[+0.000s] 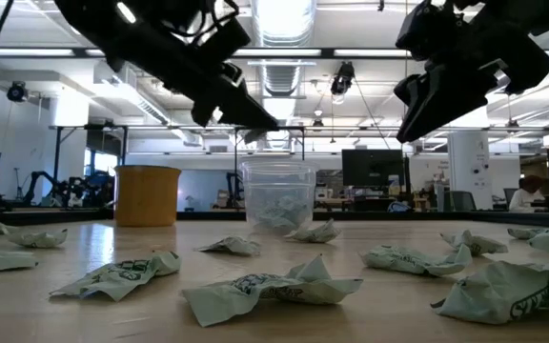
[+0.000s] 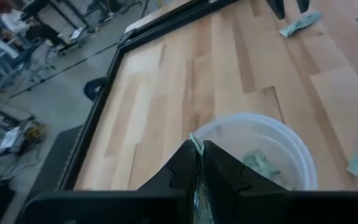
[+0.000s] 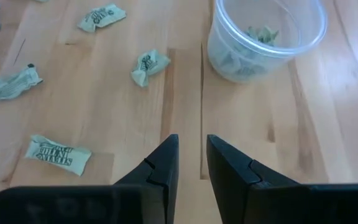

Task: Pick and place Stevia / Truvia into bins
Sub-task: Put the stevia packet into the transparent container

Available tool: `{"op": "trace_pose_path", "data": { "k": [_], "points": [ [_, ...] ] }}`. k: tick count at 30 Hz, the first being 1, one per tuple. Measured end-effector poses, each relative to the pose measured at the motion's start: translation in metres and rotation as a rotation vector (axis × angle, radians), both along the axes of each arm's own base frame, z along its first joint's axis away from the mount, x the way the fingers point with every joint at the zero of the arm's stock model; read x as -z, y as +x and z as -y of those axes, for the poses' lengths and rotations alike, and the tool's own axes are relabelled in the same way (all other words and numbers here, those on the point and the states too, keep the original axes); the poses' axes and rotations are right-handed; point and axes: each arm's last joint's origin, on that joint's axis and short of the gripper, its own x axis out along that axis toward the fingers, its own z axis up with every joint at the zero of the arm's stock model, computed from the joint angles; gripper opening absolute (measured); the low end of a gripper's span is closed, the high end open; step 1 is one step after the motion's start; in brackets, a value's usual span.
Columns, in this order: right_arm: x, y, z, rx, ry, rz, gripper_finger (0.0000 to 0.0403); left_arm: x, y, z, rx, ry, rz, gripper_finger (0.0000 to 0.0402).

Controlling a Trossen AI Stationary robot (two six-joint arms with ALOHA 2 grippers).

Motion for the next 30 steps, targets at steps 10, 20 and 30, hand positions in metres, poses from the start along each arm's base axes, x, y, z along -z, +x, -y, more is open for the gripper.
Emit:
{"op": "trace_pose_path", "data": {
  "k": [10,20,30],
  "points": [
    [0.013,-0.009,0.002,0.125,0.091,-0.074,0.0074,0.016,0.018,-0.017,0.051,-0.046,-0.037,0.0011],
    [0.024,-0.020,0.003,0.303,0.193,-0.175,0.0072,0.019,0.018,-0.017,0.064,-0.032,-0.073,0.0071],
    [0.031,-0.036,0.002,0.516,0.259,-0.321,0.0070,0.011,0.015,-0.013,0.069,-0.036,-0.050,0.0178]
  ]
}}
